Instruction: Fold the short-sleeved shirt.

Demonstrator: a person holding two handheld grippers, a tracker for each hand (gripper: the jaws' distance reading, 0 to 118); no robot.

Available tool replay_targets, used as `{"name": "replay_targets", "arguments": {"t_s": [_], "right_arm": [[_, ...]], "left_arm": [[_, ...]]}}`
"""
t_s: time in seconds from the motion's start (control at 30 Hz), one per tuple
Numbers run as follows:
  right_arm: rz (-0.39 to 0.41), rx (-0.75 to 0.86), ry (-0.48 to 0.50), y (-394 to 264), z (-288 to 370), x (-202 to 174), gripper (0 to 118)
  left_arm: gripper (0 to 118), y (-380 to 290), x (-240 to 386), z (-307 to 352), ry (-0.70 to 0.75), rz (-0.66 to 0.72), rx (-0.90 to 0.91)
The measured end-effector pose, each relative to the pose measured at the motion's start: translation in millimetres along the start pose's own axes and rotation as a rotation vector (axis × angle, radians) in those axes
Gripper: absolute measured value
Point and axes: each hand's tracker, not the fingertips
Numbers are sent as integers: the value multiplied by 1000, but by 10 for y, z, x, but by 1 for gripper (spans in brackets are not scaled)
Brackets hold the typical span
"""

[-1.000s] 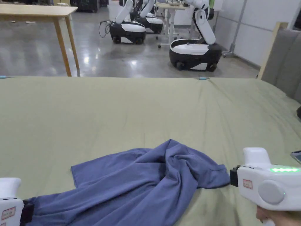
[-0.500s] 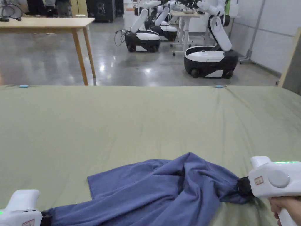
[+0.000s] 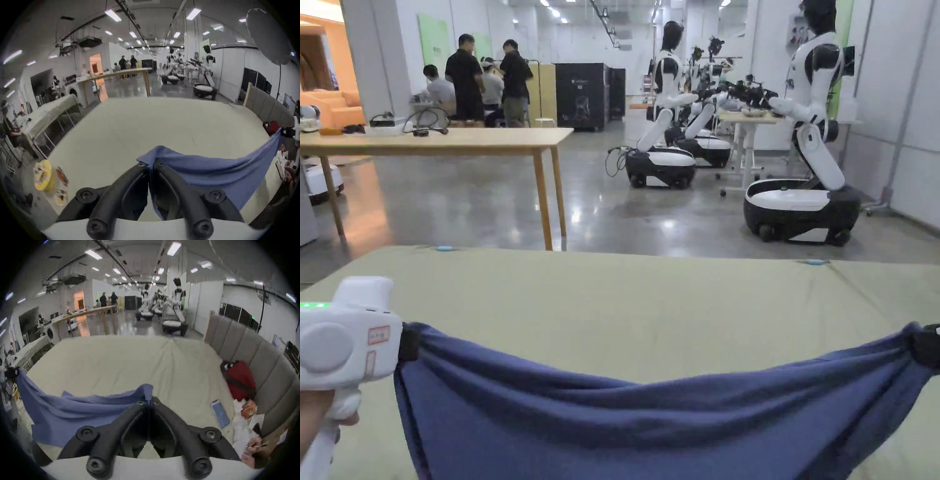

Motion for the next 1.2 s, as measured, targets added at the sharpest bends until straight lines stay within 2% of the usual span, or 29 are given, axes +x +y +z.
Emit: {"name": "replay_targets", "arguments": {"t_s": [0.13,0.33,0.47,0.7,0.9,1.1,1.2], "right_arm": [[12,75,-6,391,340,8,3],[46,143,-55,890,515,59,3],[19,170,-58,1221,455,128,3],[-6,210,-101,1855,59,122,3],[-36,235,-135,2294,-378,164,3],[-29,280,-183,2444,-855,115,3],[-19,315,-212,2304,-1059,43,3]], "left_arm": [[3,456,-172,263,-11,70,59],[3,941,-164,352,43,43,104],[3,1280,-118,294,54,50,135],[3,1987,111,-43,105,60,203],[3,2334,307,-495,153,47,231],[3,2351,509,-919,195,28,260],[3,2224,544,-1118,200,35,245]]}}
